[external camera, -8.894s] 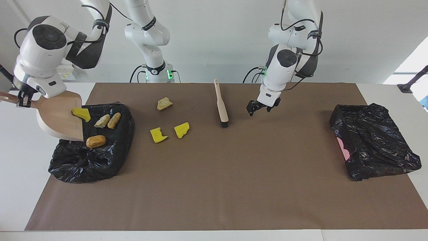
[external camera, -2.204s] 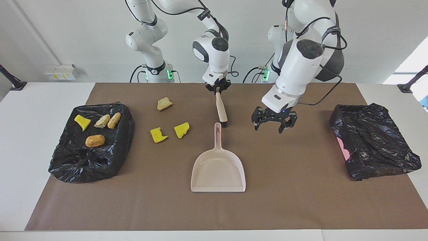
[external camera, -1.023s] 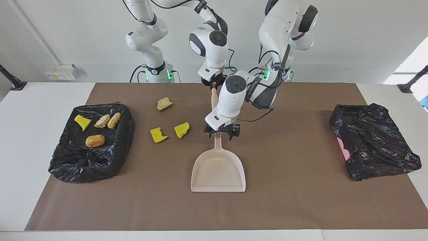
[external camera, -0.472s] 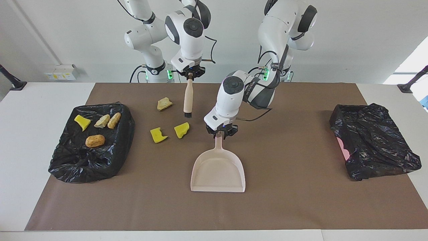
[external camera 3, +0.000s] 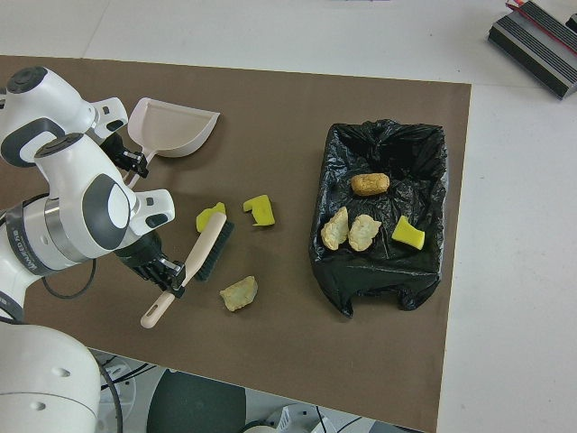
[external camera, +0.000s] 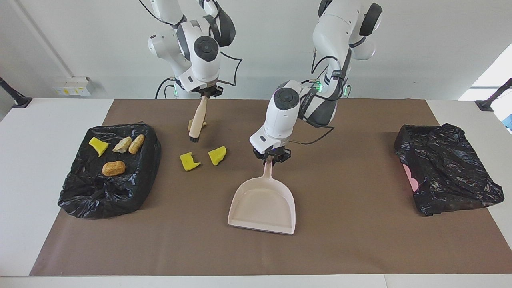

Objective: Sweep and dump trash in bin
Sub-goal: 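Hold the dustpan with the left gripper near the yellow pieces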

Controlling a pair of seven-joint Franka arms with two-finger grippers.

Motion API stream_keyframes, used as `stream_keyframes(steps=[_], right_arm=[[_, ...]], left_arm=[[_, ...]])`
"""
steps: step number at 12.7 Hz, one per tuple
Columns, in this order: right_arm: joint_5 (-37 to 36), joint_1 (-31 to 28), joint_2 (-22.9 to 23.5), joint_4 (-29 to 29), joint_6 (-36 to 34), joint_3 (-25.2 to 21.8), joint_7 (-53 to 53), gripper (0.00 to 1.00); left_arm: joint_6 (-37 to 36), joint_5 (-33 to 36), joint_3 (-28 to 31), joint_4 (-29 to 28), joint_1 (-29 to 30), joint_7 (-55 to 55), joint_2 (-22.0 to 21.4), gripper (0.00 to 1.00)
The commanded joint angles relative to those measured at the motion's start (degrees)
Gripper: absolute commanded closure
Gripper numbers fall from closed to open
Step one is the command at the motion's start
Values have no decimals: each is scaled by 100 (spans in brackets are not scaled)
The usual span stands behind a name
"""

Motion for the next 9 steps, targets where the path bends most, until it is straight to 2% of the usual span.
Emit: stream_keyframes(steps=[1, 3, 6, 9], right_arm=[[-118, -300, -785, -927, 349, 80, 218, 100], [-57, -379, -1295, -1587, 632, 80, 341, 100], [162, -459, -2288, -2693, 1114, 63, 394, 100], [285, -345, -2169, -2855, 1597, 106, 638, 100]], left_arm=[[-585, 42, 15, -135, 397, 1678, -500, 100], [-1067, 42, 6, -143, 713, 2673, -632, 100], [-1483, 50, 23, -380, 846, 4992, -844, 100], [-1291, 59, 23, -924, 1013, 6399, -1098, 100]])
